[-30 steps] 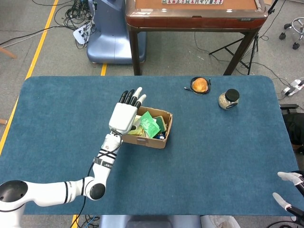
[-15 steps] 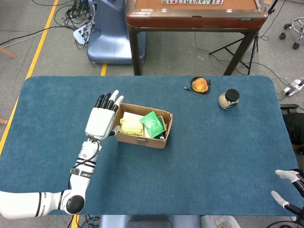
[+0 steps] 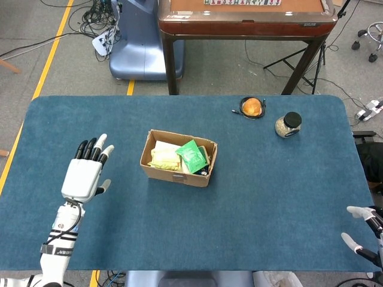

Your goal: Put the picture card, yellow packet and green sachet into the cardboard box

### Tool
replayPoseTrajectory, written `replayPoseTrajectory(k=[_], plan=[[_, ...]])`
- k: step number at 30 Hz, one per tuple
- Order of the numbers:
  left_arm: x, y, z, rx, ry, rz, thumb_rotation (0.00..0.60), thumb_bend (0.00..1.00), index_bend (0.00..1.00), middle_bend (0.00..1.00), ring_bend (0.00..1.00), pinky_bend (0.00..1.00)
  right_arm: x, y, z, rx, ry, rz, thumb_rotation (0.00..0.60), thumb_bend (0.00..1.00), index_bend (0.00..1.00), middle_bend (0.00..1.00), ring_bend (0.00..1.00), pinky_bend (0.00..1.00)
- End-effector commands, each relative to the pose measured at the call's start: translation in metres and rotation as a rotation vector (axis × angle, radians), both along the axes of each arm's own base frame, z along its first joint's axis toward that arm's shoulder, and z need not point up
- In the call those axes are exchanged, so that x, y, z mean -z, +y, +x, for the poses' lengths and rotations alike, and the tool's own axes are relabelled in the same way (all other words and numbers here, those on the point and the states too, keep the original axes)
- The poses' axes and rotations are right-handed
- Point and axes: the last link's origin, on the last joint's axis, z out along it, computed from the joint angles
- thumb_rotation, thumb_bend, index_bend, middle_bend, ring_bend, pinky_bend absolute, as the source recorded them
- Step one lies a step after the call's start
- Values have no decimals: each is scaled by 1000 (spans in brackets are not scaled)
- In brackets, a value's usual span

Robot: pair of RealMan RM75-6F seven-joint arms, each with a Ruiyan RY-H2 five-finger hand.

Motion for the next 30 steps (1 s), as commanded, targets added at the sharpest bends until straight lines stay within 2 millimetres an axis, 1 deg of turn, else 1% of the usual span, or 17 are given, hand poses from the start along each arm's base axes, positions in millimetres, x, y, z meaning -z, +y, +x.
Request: replayPoseTrajectory(k=[1,7,12,16,20,23,30], plan=[[-10,-16,-24,-4,-8,29,600,187,199,0,0,54,1,-9,-1,6,3,0,600,48,389,480,360,416],[-20,-38,-49,-15,-27,47,600,186,215,0,0,54,4,-33,-5,5,3,-3,600,49,388,480,359,416],[-22,-55,-71,-62,-6,12,600,186,232,0,0,54,6,-49,-7,5,11,-2,600,48,389,480,359,416],[-23,-66,-93,-111,8,-9,600,187,269,0,0,54,8,-60,-9,2,28,-4,600,49,389,480,360,416],[-27,-71,-108,-138,13,5,600,186,345,0,0,53,10,-66,-12,3,69,32,600,49,389,469,360,416],[-33,-76,-114,-139,30,37,600,187,369,0,0,54,10,-73,-15,15,102,32,600,53,389,459,360,416],[-42,-93,-128,-119,44,136,600,187,377,0,0,54,12,-88,-24,87,122,35,600,61,388,455,360,416]])
